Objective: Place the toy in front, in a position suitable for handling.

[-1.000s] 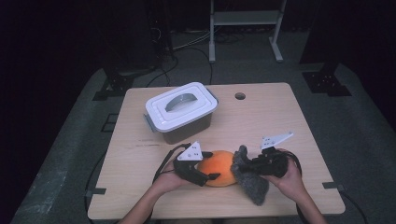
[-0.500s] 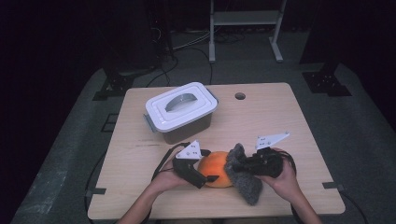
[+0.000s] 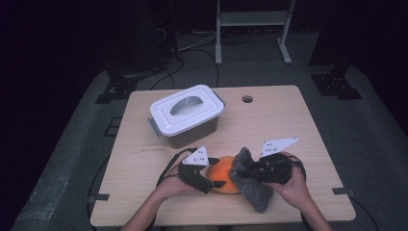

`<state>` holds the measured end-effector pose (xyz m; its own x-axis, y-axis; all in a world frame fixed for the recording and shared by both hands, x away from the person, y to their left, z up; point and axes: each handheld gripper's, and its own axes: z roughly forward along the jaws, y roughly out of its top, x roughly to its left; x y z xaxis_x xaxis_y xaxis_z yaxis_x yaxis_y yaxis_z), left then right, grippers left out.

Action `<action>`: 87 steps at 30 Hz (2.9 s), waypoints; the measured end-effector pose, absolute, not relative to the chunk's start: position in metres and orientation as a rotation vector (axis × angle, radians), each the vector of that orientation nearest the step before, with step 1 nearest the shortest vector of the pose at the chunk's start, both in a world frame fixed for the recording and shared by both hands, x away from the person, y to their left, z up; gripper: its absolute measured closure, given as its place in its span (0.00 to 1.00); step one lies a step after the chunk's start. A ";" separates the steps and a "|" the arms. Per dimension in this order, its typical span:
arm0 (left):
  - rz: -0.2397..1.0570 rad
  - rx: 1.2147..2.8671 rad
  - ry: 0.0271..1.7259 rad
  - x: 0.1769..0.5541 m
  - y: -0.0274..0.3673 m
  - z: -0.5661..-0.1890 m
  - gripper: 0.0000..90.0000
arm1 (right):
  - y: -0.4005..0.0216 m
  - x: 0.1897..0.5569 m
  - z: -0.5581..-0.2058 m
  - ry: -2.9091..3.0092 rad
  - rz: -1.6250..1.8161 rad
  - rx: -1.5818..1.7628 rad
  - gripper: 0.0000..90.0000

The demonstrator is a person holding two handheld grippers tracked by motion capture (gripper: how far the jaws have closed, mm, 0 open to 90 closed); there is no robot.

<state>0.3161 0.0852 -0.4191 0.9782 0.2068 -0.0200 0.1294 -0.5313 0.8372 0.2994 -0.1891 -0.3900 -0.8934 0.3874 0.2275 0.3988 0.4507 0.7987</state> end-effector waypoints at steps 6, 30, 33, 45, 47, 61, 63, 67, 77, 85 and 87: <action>0.081 2.132 0.264 0.319 0.089 -0.421 0.20 | -0.200 0.308 -0.402 -2.642 -1.426 -0.761 0.84; 0.099 2.141 0.228 0.313 0.081 -0.417 0.27 | -0.185 0.305 -0.391 -2.648 -1.455 -0.695 0.83; 0.082 2.157 0.238 0.318 0.089 -0.420 0.29 | -0.195 0.310 -0.398 -2.627 -1.430 -0.736 0.84; 0.098 2.131 0.216 0.318 0.087 -0.416 0.36 | -0.197 0.311 -0.402 -2.631 -1.422 -0.759 0.83; 0.090 2.136 0.230 0.320 0.090 -0.418 0.38 | -0.200 0.313 -0.404 -2.628 -1.422 -0.771 0.83; 0.065 2.108 0.246 0.324 0.094 -0.417 0.31 | -0.214 0.320 -0.421 -2.586 -1.383 -0.873 0.83; 0.055 2.123 0.249 0.325 0.095 -0.419 0.36 | -0.216 0.322 -0.423 -2.568 -1.380 -0.878 0.83; 0.067 2.133 0.247 0.323 0.095 -0.418 0.37 | -0.220 0.325 -0.427 -2.543 -1.365 -0.895 0.83; 0.042 2.166 0.192 0.320 0.096 -0.420 0.38 | -0.227 0.325 -0.424 -2.515 -1.376 -0.940 0.84; 0.053 2.138 0.255 0.322 0.097 -0.411 0.27 | -0.220 0.322 -0.425 -2.525 -1.367 -0.884 0.84; 0.036 2.139 0.277 0.324 0.098 -0.412 0.26 | -0.223 0.323 -0.426 -2.536 -1.356 -0.896 0.84</action>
<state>0.3241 0.0977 -0.4121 0.9740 0.2118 -0.0809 0.1837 -0.5277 0.8294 0.3232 -0.2225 -0.4255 -0.8155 0.4403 0.3755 0.5568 0.4201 0.7166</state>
